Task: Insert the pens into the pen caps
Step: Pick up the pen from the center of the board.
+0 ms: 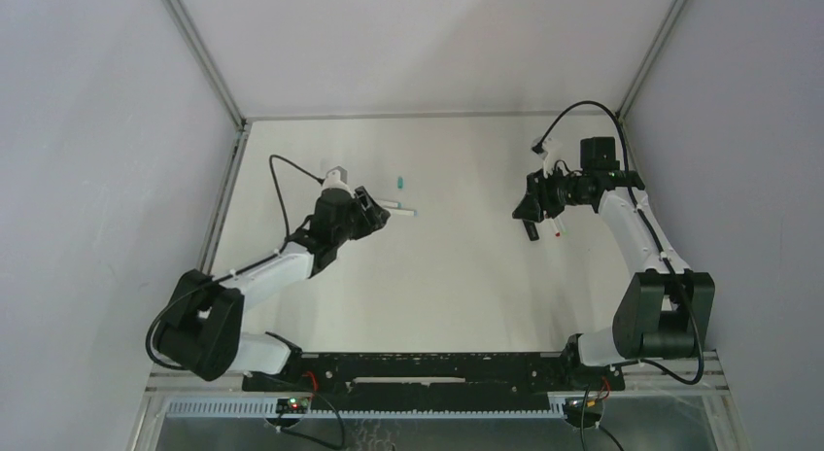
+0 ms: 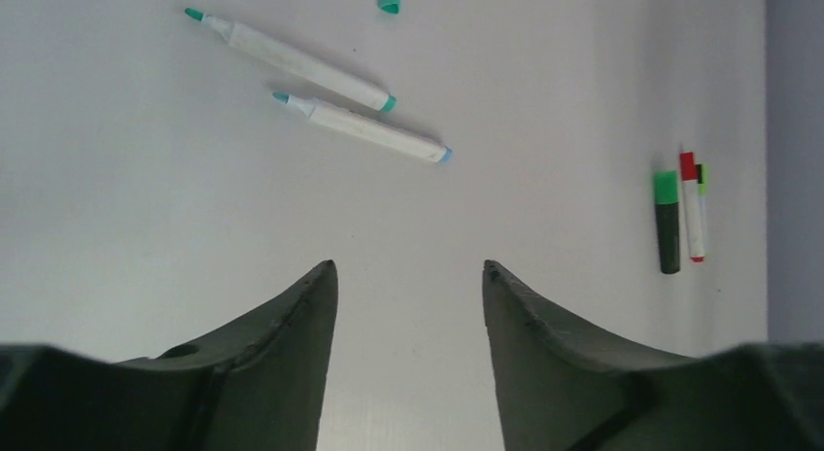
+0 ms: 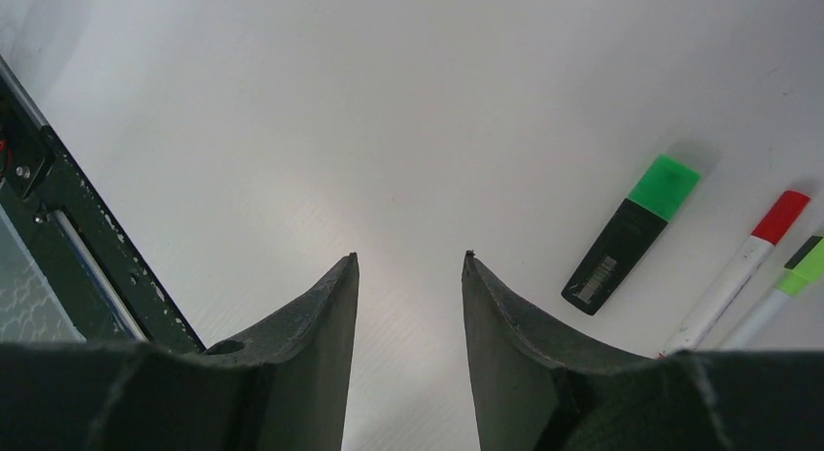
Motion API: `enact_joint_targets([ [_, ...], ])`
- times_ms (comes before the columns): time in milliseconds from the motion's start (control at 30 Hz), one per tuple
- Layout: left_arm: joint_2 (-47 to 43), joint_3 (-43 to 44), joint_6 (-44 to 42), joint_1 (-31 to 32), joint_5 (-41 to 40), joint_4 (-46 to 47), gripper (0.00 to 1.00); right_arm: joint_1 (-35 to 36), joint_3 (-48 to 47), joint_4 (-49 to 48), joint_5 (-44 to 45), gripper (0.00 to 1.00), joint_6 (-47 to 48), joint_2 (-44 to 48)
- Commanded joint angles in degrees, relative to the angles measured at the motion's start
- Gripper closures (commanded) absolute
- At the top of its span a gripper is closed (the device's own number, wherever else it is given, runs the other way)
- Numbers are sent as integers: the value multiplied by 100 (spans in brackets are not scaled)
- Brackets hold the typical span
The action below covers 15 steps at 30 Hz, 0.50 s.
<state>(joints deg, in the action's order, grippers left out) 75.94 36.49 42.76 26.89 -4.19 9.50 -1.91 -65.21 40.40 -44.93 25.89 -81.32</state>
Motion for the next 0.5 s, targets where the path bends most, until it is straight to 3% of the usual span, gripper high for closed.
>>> enact_joint_targets([
  [0,589,751,307,-53,190,-289,44,-36,-113,54,-172,50,169,94],
  [200,1616,1639,1240,-48,130,-795,40,-36,-111,59,-166,50,201,114],
  [467,2845,3846,1969,195,-1066,-3927,36,-35,-112,60,-139,50,259,81],
])
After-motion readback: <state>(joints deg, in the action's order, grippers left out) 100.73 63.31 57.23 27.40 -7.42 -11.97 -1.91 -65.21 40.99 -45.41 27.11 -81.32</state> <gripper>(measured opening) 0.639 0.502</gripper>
